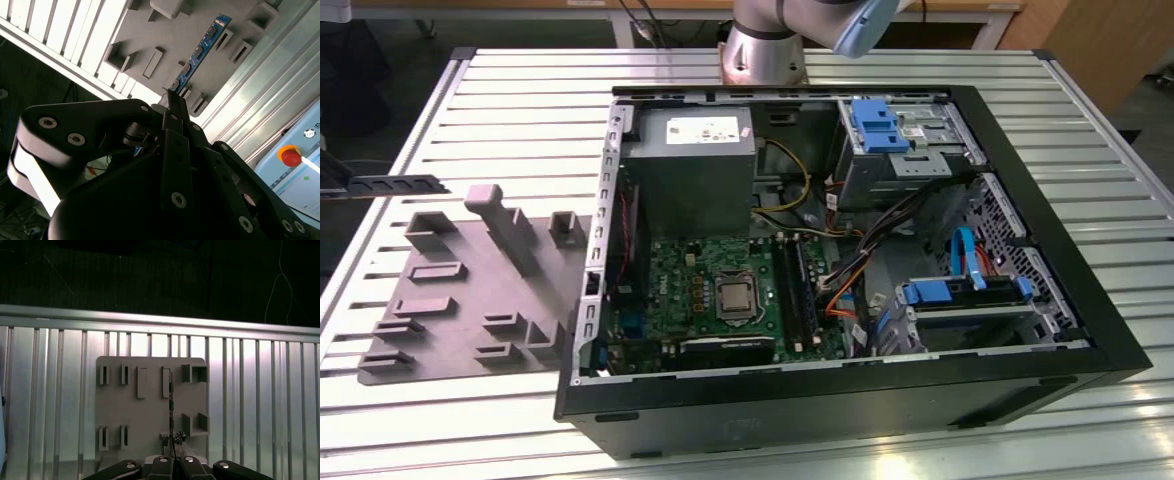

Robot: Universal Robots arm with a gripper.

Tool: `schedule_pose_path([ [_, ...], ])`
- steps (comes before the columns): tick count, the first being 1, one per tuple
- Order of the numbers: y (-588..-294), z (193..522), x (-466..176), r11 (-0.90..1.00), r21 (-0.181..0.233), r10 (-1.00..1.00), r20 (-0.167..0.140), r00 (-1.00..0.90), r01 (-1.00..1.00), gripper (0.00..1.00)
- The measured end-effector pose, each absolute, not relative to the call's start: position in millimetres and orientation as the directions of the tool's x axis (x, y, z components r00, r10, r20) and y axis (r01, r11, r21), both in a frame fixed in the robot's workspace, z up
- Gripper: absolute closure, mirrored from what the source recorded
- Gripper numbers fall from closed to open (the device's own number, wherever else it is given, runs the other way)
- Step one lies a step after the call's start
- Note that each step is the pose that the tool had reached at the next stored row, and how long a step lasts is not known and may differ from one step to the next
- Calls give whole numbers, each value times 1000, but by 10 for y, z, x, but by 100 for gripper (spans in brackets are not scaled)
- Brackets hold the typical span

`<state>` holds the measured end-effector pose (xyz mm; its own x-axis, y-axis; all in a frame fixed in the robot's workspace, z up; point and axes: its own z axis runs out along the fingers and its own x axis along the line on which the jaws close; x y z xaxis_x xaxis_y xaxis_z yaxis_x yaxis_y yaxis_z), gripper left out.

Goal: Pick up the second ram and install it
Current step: 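Pick up the second ram and move it above second insertion slot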

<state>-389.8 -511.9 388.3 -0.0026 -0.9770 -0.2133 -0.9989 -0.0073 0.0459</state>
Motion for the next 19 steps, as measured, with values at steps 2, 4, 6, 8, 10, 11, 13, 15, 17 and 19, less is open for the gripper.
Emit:
schedule_pose_path([
  [2,-5119,3883,-3892,-7,46,-977,-213,-3,-999,89],
  [4,-5119,3883,-3888,-7,46,-977,-213,-3,-999,89],
  [6,-5119,3883,-3883,-7,46,-977,-213,-3,-999,89],
  [8,-5119,3883,-3876,-7,46,-977,-213,-3,-999,89],
  [10,-5119,3883,-3864,-8,46,-977,-213,-2,-999,89],
  [11,-5119,3883,-3856,-7,46,-977,-213,-3,-999,89],
  [13,-5119,3884,-3841,-7,46,-977,-213,-3,-999,89],
  [15,-5119,3883,-3825,-7,46,-977,-213,-3,-999,89],
  [17,-5119,3883,-3807,-7,46,-977,-213,-3,-999,89],
  [19,-5119,3883,-3790,-7,46,-977,-213,-3,-999,89],
])
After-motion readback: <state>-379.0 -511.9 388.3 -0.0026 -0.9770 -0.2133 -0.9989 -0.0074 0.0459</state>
